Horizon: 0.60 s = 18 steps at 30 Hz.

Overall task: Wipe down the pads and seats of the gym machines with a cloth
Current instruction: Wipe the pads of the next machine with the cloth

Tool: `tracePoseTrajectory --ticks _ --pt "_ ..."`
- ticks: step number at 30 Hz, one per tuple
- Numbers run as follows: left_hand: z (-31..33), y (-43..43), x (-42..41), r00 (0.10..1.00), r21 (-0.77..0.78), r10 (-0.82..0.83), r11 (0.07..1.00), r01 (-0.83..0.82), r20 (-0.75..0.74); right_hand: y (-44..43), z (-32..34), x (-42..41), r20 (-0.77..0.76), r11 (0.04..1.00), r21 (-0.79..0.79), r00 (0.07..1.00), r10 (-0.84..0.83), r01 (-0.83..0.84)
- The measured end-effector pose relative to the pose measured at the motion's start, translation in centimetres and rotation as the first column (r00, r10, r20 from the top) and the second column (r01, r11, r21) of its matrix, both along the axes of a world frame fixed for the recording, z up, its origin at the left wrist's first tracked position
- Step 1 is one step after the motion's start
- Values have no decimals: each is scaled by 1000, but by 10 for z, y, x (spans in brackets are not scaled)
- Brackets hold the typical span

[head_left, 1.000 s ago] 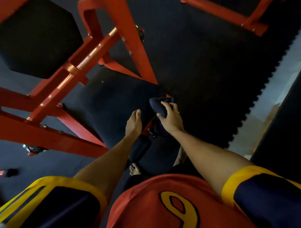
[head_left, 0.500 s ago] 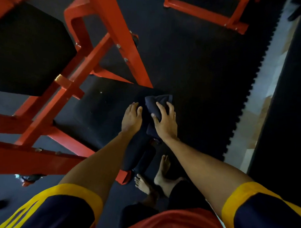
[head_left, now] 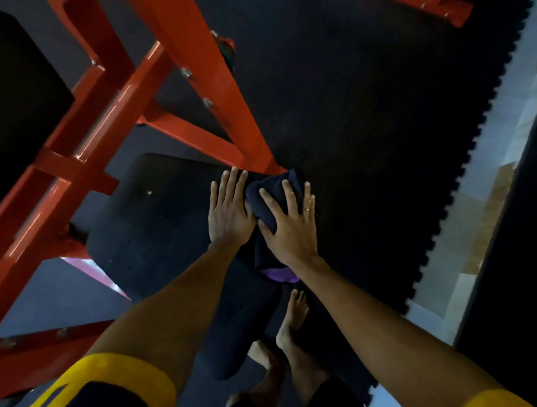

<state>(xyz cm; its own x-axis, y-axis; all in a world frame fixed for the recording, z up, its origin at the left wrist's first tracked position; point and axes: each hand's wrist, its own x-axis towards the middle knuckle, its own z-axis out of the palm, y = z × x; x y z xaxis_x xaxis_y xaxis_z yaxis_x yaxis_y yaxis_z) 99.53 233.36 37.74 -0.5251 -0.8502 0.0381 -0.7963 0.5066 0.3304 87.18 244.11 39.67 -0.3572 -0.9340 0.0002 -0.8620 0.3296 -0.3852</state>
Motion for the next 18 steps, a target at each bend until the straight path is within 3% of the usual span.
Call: tracePoseTrajectory --ticks 4,10,15,18 --pt "-3 -3 -7 999 21 42 999 -42 12 -43 -3 -18 -13 998 59 1000 19 -18" --pt "-4 -5 -8 998 -3 57 998 -57 -9 -91 9 -52 93 974 224 995 24 -44" --pt "2 -4 -9 998 24 55 998 -55 10 -52 12 -61 142 974 195 979 -145 116" --pt "1 -4 -10 997 55 67 996 -70 45 -52 4 -51 94 989 149 996 -12 -2"
